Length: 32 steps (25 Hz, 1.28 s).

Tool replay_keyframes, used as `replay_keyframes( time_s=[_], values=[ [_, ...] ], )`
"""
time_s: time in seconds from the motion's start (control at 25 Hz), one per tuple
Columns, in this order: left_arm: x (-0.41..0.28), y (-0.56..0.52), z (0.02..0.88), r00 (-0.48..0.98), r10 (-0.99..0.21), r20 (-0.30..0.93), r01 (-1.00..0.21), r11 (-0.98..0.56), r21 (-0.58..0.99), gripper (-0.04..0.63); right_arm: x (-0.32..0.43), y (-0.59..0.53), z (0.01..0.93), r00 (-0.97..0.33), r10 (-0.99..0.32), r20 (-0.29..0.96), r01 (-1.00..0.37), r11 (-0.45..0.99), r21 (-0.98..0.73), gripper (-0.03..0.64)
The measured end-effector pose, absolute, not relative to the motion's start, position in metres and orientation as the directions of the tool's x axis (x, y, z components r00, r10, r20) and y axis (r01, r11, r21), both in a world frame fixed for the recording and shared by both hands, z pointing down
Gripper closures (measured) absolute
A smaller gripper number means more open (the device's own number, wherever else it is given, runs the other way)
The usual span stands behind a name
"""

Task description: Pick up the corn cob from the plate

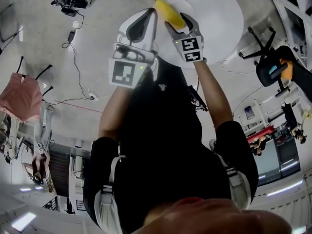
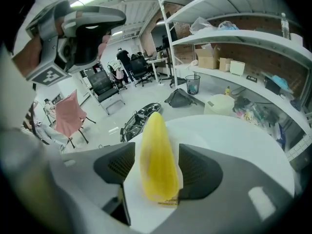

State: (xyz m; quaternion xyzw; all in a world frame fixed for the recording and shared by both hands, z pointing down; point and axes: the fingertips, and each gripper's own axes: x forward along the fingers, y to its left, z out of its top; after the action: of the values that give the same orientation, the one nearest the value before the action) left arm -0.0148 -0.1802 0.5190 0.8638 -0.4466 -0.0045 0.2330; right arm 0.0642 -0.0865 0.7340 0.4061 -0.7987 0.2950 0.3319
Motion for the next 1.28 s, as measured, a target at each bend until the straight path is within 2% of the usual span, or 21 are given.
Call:
replay_keyframes(
  time_s=[0.92,1.28],
  values=[
    [-0.024,-0.185,0.535,0.609,-0.763,0.218,-0.760,-0.482,0.436,0.592,0.059,-0.084,0.769,-0.407,-0.381,0.831,-0.816,0.560,-0.143,0.316],
    [-0.027,-0.183,0.539,0.611,-0.759,0.224,-0.760,-0.483,0.435,0.592,0.060,-0.083,0.772,-0.395,-0.392,0.831,-0.810,0.575,-0.113,0.342]
  ],
)
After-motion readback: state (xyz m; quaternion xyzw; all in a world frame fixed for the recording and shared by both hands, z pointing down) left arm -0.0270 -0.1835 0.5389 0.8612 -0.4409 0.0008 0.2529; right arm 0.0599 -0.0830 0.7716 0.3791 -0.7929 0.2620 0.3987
